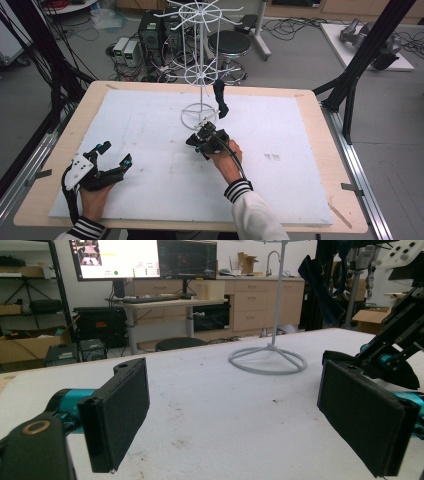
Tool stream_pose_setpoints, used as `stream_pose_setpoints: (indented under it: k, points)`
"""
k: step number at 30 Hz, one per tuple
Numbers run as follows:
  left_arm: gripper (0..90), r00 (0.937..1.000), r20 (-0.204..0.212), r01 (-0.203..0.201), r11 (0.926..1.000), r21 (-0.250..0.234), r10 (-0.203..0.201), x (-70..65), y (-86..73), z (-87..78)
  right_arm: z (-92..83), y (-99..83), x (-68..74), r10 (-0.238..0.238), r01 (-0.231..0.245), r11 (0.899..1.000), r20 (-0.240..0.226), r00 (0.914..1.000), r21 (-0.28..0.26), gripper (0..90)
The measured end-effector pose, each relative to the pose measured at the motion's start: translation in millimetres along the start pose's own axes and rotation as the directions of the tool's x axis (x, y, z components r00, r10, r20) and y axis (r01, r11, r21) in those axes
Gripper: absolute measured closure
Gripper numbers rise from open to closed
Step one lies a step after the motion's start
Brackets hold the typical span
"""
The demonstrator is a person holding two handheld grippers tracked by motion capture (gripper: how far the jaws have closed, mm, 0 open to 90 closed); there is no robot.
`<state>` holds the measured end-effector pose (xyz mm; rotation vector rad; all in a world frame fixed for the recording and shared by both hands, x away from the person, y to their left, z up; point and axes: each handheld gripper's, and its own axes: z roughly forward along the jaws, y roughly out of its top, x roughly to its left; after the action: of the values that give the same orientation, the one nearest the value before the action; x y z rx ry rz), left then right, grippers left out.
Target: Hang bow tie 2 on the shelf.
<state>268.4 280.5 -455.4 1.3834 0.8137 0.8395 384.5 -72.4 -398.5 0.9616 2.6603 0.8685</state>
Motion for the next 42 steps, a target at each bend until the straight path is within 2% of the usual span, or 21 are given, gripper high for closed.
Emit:
stream_pose_setpoints:
  k: [12, 19, 28, 37, 42]
  points:
    - [13.9, 1.0000, -0.001, -0.002, 1.0000, 0.001, 0.002, -0.2, 0.0, 0.2, -20.6, -8.7, -0.3, -0.004, 0.004, 0.997, -0.012, 0.9999, -0.075, 75.8]
    - [13.9, 1.0000, -0.001, -0.002, 1.0000, 0.001, 0.002, -0.3, 0.0, 0.2, -34.5, -15.2, -0.7, -0.008, 0.007, 0.991, -0.010, 0.9999, -0.131, 75.8]
    - [13.9, 1.0000, -0.002, -0.002, 1.0000, 0.001, 0.002, -0.4, 0.0, 0.2, -50.0, -23.5, 0.4, -0.006, 0.009, 0.980, 0.017, 0.9998, -0.200, 75.8]
    - [13.9, 1.0000, -0.002, -0.002, 1.0000, 0.001, 0.002, -0.3, 0.0, 0.2, -63.0, -27.0, 0.3, -0.001, 0.010, 0.962, 0.031, 0.9995, -0.273, 75.8]
    - [13.9, 1.0000, -0.001, -0.002, 1.0000, 0.001, 0.002, -0.3, 0.0, 0.2, -70.5, -29.3, -1.1, 0.022, -0.013, 0.951, 0.026, 0.9994, -0.310, 75.8]
